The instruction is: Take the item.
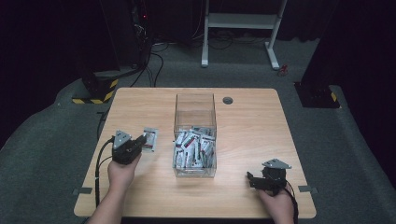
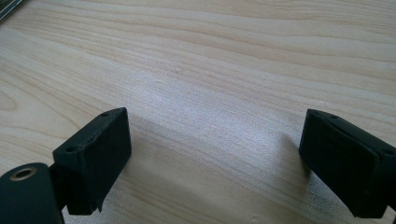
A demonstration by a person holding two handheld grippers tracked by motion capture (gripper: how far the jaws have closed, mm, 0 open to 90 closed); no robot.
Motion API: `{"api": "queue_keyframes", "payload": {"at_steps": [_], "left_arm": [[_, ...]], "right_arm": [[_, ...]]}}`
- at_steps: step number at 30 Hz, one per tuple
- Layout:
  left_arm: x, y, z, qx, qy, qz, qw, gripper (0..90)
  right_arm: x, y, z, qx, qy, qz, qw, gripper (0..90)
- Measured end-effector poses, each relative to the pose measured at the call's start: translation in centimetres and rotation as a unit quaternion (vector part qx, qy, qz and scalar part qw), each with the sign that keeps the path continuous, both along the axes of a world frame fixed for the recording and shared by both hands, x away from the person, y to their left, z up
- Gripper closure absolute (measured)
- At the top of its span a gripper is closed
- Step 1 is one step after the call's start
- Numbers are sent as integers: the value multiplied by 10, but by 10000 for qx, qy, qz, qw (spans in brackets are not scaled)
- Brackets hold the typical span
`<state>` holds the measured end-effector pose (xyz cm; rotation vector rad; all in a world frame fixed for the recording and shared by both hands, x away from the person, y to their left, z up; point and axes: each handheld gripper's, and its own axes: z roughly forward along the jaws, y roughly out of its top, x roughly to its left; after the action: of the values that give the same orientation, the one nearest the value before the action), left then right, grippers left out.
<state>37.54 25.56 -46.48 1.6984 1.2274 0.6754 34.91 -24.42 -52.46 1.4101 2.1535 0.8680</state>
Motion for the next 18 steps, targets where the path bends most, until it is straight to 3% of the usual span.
{"api": "queue_keyframes", "payload": {"at_steps": [18], "left_arm": [[12,-5,-13,137,274,37,9995,859]], "right_arm": [[0,0,0,-1,0,-9,10000,89]]}}
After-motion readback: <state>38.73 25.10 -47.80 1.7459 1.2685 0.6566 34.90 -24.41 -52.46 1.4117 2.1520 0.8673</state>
